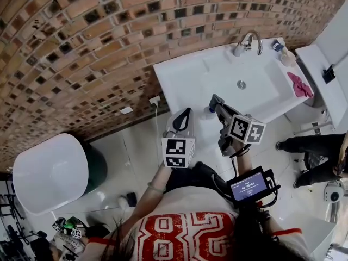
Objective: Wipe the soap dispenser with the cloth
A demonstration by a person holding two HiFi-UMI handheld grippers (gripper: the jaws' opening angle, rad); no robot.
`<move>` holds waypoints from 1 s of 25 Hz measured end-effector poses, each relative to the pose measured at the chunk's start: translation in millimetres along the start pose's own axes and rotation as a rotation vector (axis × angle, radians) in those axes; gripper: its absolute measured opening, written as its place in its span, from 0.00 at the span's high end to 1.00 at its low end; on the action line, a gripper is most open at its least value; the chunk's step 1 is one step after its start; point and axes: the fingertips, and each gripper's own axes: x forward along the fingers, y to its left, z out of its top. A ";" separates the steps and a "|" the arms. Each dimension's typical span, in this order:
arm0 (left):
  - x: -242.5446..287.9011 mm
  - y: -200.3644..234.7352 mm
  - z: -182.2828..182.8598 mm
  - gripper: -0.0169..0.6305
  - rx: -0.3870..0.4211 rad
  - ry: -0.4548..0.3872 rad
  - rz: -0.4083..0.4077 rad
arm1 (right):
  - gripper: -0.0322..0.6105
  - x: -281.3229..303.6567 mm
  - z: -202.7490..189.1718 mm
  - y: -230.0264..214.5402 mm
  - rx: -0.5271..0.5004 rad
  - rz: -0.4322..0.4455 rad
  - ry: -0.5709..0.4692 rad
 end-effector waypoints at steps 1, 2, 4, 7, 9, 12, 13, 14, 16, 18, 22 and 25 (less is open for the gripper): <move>2.6 0.5 -0.1 0.97 -0.001 0.003 -0.001 | 0.88 0.8 0.2 -0.1 0.001 0.001 0.008; 4.8 0.9 -0.5 0.97 -0.004 0.005 0.000 | 0.88 0.3 -0.1 -1.3 0.000 -0.002 0.015; 8.9 2.3 -0.1 0.97 -0.018 0.002 0.006 | 0.88 -2.7 0.2 -4.9 -0.004 -0.011 0.025; 15.1 3.0 0.4 0.97 -0.027 0.003 0.014 | 0.88 -9.8 1.9 -13.8 0.012 -0.010 0.017; 19.3 -0.7 -1.1 0.97 -0.029 0.007 0.010 | 0.88 -19.0 4.1 -27.1 0.030 -0.032 0.003; 24.7 -5.3 -3.7 0.97 -0.032 0.014 0.006 | 0.88 -30.6 5.2 -45.0 0.044 -0.062 -0.014; 25.7 -6.0 -4.3 0.97 -0.032 0.016 0.007 | 0.88 -34.3 5.4 -48.3 0.036 -0.067 -0.021; 26.5 -6.4 -4.9 0.97 -0.029 0.016 0.010 | 0.88 -38.2 5.9 -49.3 0.021 -0.064 -0.031; 27.2 -6.6 -7.0 0.97 -0.023 0.017 0.018 | 0.88 -45.4 5.6 -42.9 -0.021 -0.020 -0.047; 26.7 -9.2 -8.3 0.97 -0.031 0.024 0.017 | 0.88 -50.4 -1.7 -30.4 -0.059 0.056 -0.039; 23.8 -7.2 -15.6 0.97 -0.037 0.046 0.036 | 0.88 -44.3 -37.4 -12.5 -0.137 0.151 0.062; 19.4 -6.9 -19.1 0.97 -0.035 0.055 0.048 | 0.88 -30.3 -57.7 -7.9 -0.194 0.152 0.117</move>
